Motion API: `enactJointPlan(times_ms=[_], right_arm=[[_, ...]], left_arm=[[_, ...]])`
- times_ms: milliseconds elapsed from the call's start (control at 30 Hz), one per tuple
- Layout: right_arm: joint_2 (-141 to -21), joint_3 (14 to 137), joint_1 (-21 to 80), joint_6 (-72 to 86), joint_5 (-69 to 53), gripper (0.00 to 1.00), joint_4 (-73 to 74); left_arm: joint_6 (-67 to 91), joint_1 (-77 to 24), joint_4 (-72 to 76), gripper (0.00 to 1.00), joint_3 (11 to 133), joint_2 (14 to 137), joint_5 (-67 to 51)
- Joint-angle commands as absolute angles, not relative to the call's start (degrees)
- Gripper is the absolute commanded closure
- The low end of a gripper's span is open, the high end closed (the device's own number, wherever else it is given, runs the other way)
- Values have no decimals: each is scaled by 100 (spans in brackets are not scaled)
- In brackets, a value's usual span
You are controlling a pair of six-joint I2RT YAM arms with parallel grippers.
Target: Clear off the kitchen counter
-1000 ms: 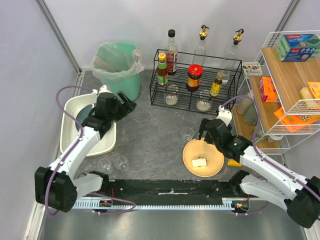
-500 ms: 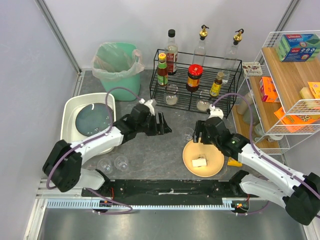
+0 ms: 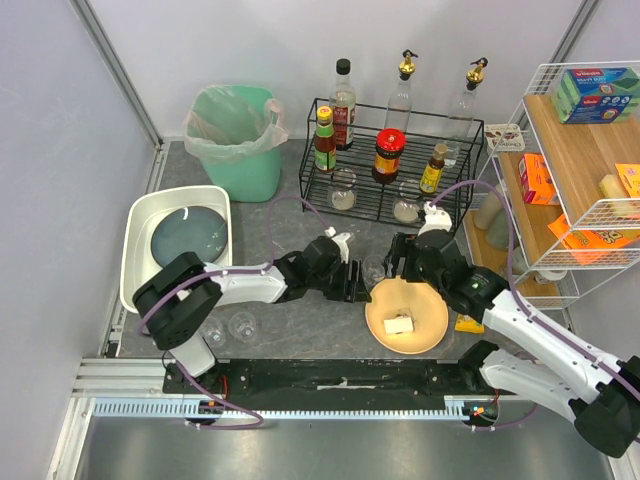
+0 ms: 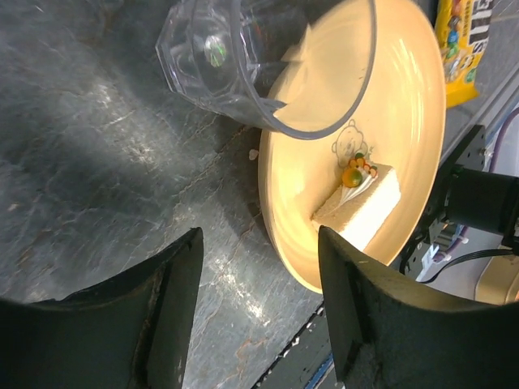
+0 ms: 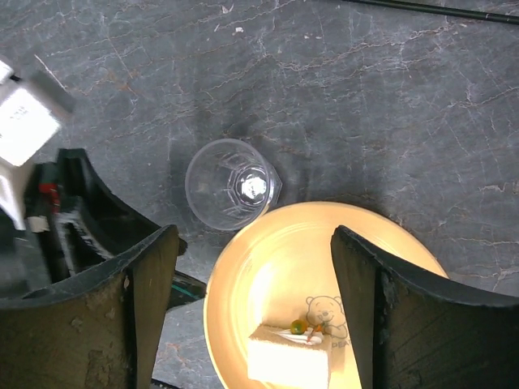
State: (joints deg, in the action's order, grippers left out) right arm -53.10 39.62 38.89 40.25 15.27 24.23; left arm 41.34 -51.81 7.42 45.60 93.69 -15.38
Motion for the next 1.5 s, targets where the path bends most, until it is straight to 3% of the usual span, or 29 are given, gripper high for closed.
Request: enactJointPlan(times_ms=[0,433,767,933,1000,1133,1467], right_arm=[[-5159,4201,3885,3990,1617,17,2408],[-5089,4096,3876,4078,1696,15,2461],[-5080,4043,3885,4113,1714,14,2461],[-5071,4034,3876,4122,1705,14,2452],[-5080,4034,3876,4122,1705,13,2444],[-5089,4034,3876,4113,1705,13,2461],[-5168,4087,3876,4096,1705,12,2452]], left_arm=[[4447,-5387,1581,38,4448,9685,-1547],[5009,-5546,1653,52,4456,10046,-1214],[5229,-5765,422,60,5159,10230,-448],[5203,-5792,317,72,5133,10266,-369],[5098,-5836,185,84,5142,10204,-212],[4852,-5845,35,98,5089,10046,-79],[4114,-5836,-1273,98,4992,9160,456]])
